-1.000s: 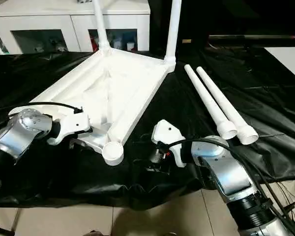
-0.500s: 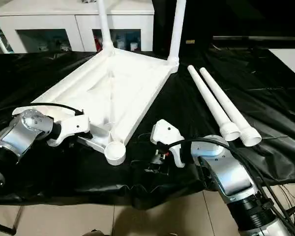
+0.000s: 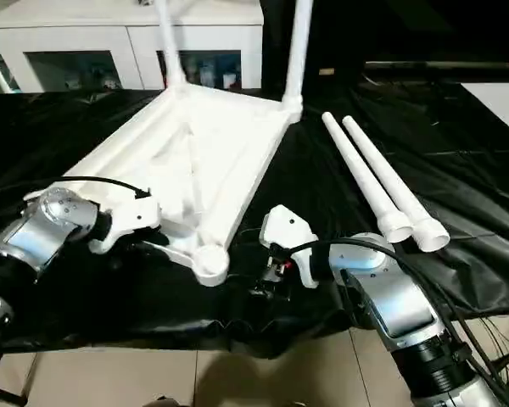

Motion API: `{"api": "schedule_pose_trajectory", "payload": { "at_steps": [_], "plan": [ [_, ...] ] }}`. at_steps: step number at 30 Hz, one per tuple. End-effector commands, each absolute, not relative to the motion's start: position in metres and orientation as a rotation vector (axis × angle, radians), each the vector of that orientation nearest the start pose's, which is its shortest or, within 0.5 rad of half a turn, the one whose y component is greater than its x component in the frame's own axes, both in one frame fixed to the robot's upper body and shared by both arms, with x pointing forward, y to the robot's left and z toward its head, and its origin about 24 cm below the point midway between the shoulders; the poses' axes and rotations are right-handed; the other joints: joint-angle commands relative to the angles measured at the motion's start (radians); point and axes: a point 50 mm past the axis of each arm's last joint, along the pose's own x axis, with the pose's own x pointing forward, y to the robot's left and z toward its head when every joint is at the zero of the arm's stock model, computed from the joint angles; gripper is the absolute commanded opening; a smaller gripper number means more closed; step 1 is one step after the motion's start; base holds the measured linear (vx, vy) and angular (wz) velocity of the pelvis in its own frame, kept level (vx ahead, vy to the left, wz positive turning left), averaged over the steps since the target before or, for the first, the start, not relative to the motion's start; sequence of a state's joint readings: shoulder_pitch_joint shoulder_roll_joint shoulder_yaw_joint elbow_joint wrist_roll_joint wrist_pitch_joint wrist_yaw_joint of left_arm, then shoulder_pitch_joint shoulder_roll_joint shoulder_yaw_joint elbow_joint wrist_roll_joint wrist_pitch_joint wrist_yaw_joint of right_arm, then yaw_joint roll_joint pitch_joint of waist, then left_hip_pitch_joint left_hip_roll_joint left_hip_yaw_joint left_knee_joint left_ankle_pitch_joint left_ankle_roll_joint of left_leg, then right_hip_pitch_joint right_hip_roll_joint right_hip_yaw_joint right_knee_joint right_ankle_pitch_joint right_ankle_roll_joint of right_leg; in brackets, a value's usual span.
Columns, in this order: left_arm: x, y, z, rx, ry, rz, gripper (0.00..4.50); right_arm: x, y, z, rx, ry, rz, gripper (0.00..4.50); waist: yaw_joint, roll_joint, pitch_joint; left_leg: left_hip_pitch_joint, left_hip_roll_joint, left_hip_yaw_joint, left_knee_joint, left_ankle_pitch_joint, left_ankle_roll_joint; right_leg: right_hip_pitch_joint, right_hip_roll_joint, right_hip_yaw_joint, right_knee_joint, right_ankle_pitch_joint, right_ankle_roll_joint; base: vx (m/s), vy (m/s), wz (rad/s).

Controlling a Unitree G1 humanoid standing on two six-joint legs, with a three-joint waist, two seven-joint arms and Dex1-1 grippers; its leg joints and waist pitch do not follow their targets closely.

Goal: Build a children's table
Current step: Rotate table base

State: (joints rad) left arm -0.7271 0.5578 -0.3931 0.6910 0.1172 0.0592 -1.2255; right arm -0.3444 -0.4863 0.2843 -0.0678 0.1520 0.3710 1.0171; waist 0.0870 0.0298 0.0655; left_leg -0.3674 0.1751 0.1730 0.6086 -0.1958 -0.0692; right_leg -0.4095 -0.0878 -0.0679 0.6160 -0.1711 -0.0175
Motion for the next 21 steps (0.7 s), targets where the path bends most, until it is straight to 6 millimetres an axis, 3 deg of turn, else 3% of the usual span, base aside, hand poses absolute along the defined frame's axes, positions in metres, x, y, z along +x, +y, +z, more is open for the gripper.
{"api": "schedule_pose_trajectory", "payload": {
  "at_steps": [1, 7, 8, 9, 15, 21],
  "plan": [
    [0.330, 0.181, 0.080, 0.622, 0.572, -1.264, 1.25, 0.272, -0.123, 0.087, -0.381, 0.264, 1.229, 3.89, 0.004, 0.005, -0.082, 0.007, 0.051, -0.016, -0.072, -0.148, 0.038, 0.064, -0.065, 0.048, -0.054, -0.102, -0.266, 0.000, 0.000, 0.00],
    [0.322, 0.178, 0.081, 0.590, 0.560, -1.274, 0.95, 0.277, -0.123, 0.087, -0.382, 0.249, 1.169, 3.89, 0.001, 0.008, -0.079, 0.007, 0.049, -0.017, -0.074, -0.172, 0.032, 0.063, -0.061, 0.048, -0.058, -0.128, -0.260, 0.000, 0.000, 0.00],
    [0.318, 0.179, 0.081, 0.584, 0.559, -1.252, 0.95, 0.280, -0.124, 0.088, -0.377, 0.239, 1.140, 3.89, 0.002, 0.015, -0.078, 0.008, 0.048, -0.017, -0.074, -0.178, 0.029, 0.061, -0.061, 0.048, -0.059, -0.137, -0.256, 0.000, 0.000, 0.00],
    [0.316, 0.179, 0.081, 0.582, 0.558, -1.241, 0.69, 0.280, -0.125, 0.088, -0.375, 0.235, 1.129, 3.89, -0.003, 0.011, -0.078, 0.004, 0.051, -0.019, -0.077, -0.173, 0.026, 0.065, -0.061, 0.047, -0.056, -0.125, -0.255, 0.000, 0.000, 0.00],
    [0.306, 0.180, 0.077, 0.585, 0.554, -1.151, 0.36, 0.285, -0.127, 0.087, -0.367, 0.229, 1.067, 3.89, -0.005, 0.012, -0.075, 0.008, 0.047, -0.017, -0.076, -0.186, 0.032, 0.059, -0.055, 0.047, -0.063, -0.167, -0.241, 0.000, 0.000, 0.00],
    [0.300, 0.184, 0.070, 0.628, 0.582, -1.050, 0.03, 0.291, -0.129, 0.087, -0.369, 0.218, 1.009, 3.89, -0.006, 0.009, -0.068, 0.011, 0.045, -0.017, -0.081, -0.238, 0.020, 0.055, -0.055, 0.048, -0.076, -0.273, -0.203, 0.000, 0.000, 0.00]
  ]
}}
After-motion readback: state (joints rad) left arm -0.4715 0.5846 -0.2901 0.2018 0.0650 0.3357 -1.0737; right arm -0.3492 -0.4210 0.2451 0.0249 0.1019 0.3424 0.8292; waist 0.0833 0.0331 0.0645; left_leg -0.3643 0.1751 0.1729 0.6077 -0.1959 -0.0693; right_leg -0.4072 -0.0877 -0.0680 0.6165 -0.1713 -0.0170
